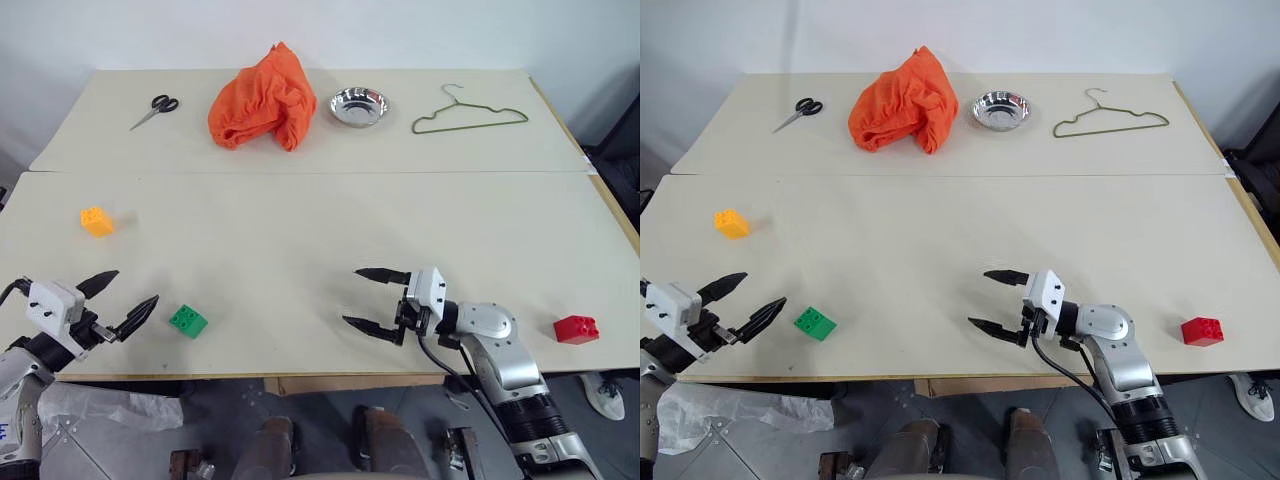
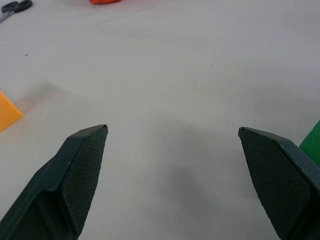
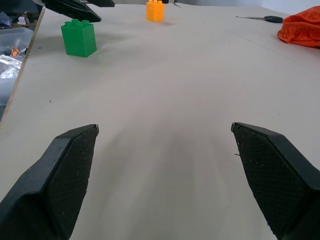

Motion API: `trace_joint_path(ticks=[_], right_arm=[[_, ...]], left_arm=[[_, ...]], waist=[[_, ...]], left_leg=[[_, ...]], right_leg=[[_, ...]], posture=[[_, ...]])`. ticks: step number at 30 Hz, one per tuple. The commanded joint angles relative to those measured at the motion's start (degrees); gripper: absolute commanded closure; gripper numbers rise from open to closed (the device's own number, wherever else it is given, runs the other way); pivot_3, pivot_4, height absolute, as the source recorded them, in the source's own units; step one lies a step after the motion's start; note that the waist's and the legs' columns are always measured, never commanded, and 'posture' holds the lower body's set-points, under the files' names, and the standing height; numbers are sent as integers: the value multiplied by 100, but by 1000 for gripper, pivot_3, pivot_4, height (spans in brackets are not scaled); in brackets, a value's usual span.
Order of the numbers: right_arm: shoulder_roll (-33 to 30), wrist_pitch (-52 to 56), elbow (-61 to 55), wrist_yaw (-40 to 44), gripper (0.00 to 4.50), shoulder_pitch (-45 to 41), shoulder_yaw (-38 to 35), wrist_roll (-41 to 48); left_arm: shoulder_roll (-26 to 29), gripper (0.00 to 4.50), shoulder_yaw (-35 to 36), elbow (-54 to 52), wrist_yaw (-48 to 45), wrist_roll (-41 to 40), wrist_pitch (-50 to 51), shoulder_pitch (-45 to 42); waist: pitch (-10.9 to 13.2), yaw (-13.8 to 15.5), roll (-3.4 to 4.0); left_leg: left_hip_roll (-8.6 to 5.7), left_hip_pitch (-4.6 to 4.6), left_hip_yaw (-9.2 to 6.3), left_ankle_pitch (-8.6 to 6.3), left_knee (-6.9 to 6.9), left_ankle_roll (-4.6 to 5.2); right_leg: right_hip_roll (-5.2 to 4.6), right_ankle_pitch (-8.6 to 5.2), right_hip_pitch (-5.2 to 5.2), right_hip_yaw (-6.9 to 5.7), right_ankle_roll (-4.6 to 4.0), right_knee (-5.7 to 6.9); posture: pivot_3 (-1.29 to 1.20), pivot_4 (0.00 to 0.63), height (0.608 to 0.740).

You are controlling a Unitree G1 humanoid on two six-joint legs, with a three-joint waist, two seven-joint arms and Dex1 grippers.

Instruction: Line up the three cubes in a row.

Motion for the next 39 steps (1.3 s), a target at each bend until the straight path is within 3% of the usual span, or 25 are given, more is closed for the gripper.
trace_joint_path(ticks=[1, 5, 8, 10, 13, 17, 22, 28, 31, 35, 39], right_arm=[[-42, -5, -258, -77, 0, -7, -163, 178], [-135, 106, -526, -263, 0, 43, -494, 402], [-527, 807, -1338, -825, 0, 316, -1508, 1098], [-820, 1121, -1757, -1098, 0, 594, -2102, 1358], [-1245, 1463, -2334, -1379, 0, 1198, -2983, 1514], [-1617, 2091, -2794, -1706, 0, 2376, -4915, 1982], [-1366, 1910, -2005, -1272, 0, 3987, -6406, 1840], [-1273, 1908, -1219, -939, 0, 4945, -7043, 1954], [-1372, 2479, -1715, -716, 0, 5294, -7152, 2482], [-2074, 3923, -2528, -1720, 0, 5012, -7109, 3160], [-3107, 6053, -2443, -3133, 0, 4251, -6942, 3793]], left_arm=[[37, 52, 277, -288, 181, -239, 205, -20], [-25, 52, 283, -974, 68, -783, 570, -76], [129, 52, -754, -2304, -142, -930, 1164, -501], [200, 52, -1354, -2648, -333, -877, 1417, -880], [191, 52, -1848, -2778, -550, -994, 1728, -1367], [64, 52, -2744, -2652, -993, -913, 2013, -2100], [-209, 52, -3629, -2279, -1450, -354, 1670, -2473], [-411, 52, -3757, -1966, -1553, -174, 1567, -2565], [-470, 52, -3787, -1933, -1588, -157, 1563, -2544], [-612, 52, -3833, -1837, -1647, -177, 1552, -2550], [-840, 52, -3805, -1753, -1545, -141, 1495, -2623]], waist=[[0, 0, 0], [0, 11, 0], [6, 167, 9], [6, 232, 12], [3, 187, 13], [7, 164, 32], [5, 167, 32], [2, 133, 38], [-4, 134, 48], [-6, 127, 52], [-5, 174, 48]], left_leg=[[0, 0, 0, 0, 0, 0], [0, -2, -1, 0, 1, 0], [-8, -9, -15, -1, 8, 5], [-18, -8, -20, -1, 12, 12], [-19, -4, -16, -3, 4, 13], [-9, -9, -6, -3, -14, 10], [-5, 1, 13, -2, -10, 14], [-6, 10, 28, -1, -7, 25], [1, 18, 36, 0, -8, 24], [7, 22, 42, 1, -4, 21], [7, 16, 45, 2, 6, 24]], right_leg=[[0, 0, 0, 0, 0, 0], [-1, 0, 0, 0, 0, 1], [-11, 0, 8, -5, 1, -5], [-17, 7, 20, -2, 9, -36], [-12, 9, 22, 2, 12, -40], [1, 7, 13, -3, 9, -33], [13, 9, 25, 6, 12, -37], [3, 11, 26, 27, 16, -54], [3, 11, 26, 37, 17, -51], [4, 12, 26, 46, 18, -48], [0, 15, 23, 50, 23, -49]], posture=[[0, 150, 740], [0, 150, 740], [0, 150, 740], [0, 150, 740], [0, 150, 740], [0, 150, 740], [0, 150, 740], [0, 150, 740], [0, 150, 740], [0, 150, 740], [0, 150, 740]])
